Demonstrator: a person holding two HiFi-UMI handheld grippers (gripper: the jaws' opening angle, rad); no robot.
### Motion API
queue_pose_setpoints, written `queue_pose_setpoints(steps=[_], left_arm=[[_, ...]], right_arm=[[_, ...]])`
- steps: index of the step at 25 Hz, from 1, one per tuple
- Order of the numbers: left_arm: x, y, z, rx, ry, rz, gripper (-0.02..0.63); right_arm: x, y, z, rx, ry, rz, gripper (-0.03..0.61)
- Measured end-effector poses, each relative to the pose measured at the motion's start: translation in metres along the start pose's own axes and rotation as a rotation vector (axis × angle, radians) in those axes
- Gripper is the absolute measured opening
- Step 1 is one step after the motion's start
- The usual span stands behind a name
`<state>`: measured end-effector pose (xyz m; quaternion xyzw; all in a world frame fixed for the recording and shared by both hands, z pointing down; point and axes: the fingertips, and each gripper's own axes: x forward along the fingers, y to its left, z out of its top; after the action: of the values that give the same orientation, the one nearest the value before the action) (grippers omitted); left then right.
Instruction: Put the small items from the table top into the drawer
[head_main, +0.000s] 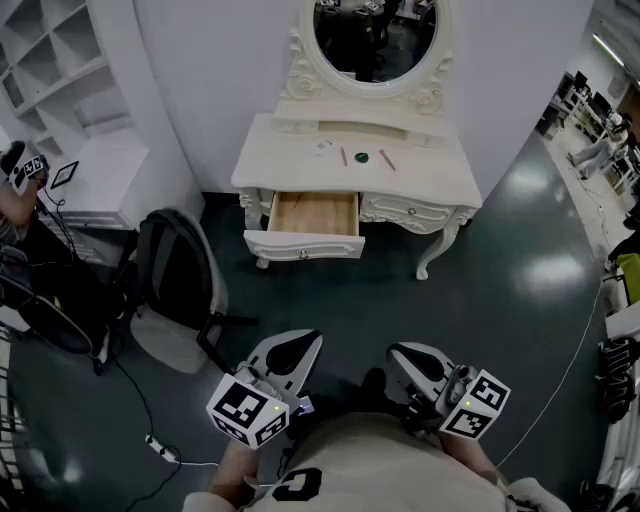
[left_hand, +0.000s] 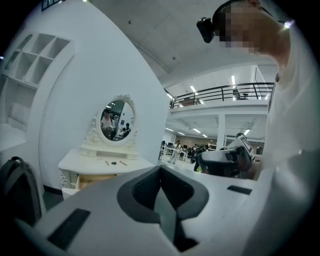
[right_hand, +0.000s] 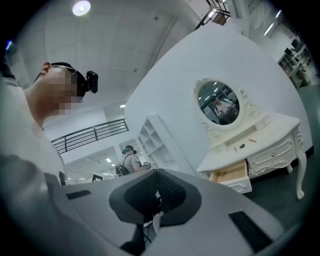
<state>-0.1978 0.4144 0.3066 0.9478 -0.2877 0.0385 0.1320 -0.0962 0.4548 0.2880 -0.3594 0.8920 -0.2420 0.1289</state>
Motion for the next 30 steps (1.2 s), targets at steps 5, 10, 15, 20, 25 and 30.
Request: queue_pose_setpoints(steps=[5, 10, 15, 20, 25, 30], left_arm=[[0.018, -0.006, 0.0, 0.008, 0.018, 0.03, 0.055], [0.054, 0.0, 0.01, -0.008, 0.029, 0.083, 0.056], [0.103, 0.003, 0.025, -0.001, 0.031, 0.112, 0.057], [0.145, 0.002, 0.033, -0.001, 0.042, 0.148, 0.057], [0.181, 0.002, 0.035, -0.005, 0.066, 0.201, 0.055], [0.215, 0.004, 0.037, 0.034, 0.099, 0.244, 0.056]], right_arm=[[0.001, -0.016, 0.011, -0.007, 0.014, 0.044, 0.028], [0.008, -0.042, 0.035, -0.043, 0.033, 0.112, 0.028], [0.002, -0.084, 0.068, -0.033, -0.018, 0.154, 0.029], [-0.002, -0.121, 0.077, -0.052, 0.069, 0.183, 0.029], [-0.01, -0.158, 0.086, -0.029, 0.119, 0.202, 0.029], [-0.024, -0.195, 0.094, 0.004, 0.135, 0.221, 0.029]])
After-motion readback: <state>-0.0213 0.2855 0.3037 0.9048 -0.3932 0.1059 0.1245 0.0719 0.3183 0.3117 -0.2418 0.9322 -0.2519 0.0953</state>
